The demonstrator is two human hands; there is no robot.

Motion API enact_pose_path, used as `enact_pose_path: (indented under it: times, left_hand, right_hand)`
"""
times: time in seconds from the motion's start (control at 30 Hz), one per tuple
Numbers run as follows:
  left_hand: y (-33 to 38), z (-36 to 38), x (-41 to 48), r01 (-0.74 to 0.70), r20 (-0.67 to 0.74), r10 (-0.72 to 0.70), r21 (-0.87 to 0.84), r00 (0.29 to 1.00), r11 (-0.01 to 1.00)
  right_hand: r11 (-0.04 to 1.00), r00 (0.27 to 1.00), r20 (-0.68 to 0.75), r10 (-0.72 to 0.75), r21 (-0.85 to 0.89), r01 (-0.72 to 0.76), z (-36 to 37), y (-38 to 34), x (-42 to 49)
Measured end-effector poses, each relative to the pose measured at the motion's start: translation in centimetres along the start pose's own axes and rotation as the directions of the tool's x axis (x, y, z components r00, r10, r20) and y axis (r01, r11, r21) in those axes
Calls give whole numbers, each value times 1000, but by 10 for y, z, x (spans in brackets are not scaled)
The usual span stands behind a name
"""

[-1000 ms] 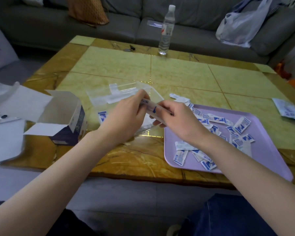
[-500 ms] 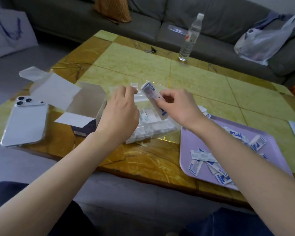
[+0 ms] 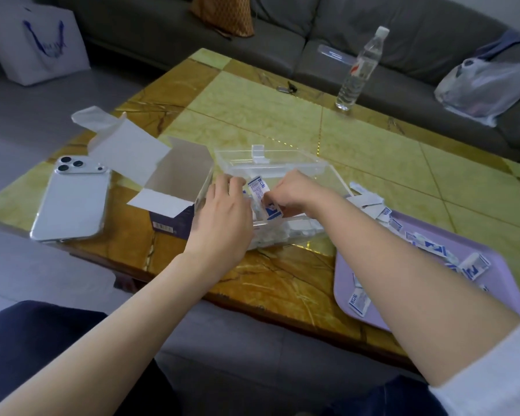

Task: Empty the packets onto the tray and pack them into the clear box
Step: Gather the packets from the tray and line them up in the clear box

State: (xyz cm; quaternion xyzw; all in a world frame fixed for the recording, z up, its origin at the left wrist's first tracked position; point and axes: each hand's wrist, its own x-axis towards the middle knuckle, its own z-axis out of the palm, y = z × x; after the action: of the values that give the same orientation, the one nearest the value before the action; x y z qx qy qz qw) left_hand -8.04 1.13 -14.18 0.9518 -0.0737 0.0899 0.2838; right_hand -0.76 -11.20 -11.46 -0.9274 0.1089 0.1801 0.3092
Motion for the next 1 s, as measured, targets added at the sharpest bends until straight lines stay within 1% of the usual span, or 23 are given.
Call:
enact_pose_path:
  times: [0.1, 0.23, 0.33, 0.43, 0.7, 0.83, 1.0]
  left_hand:
    - [-1, -1, -1, 4, 3, -4, 15, 1000, 1000]
    - [-1, 0, -2, 0, 7, 0, 29, 1000, 1000]
    - [-1, 1, -3, 10, 1, -10, 13, 1000, 1000]
    - [-2, 1, -2, 3, -6, -3, 12, 1000, 1000]
    - [-3, 1, -2, -14, -2, 14, 10, 1000, 1000]
    - [-3, 1, -2, -15, -4, 15, 4, 1000, 1000]
    - [-2, 1, -1, -9, -3, 9, -9, 1000, 1000]
  right_hand:
    - [994, 1000, -5, 8, -110, -9, 6, -2, 1]
    - [986, 1000, 29, 4, -168, 1, 11, -1, -1]
    - [987, 999, 36, -13, -161, 19, 15, -2, -1]
    - [977, 1000, 5, -25, -212, 26, 14, -2, -1]
    - [988, 999, -19, -41, -149, 38, 11, 0, 0]
    - [979, 998, 10, -61, -196, 62, 7, 1, -2]
    - [963, 991, 20, -130, -234, 131, 2, 4, -5]
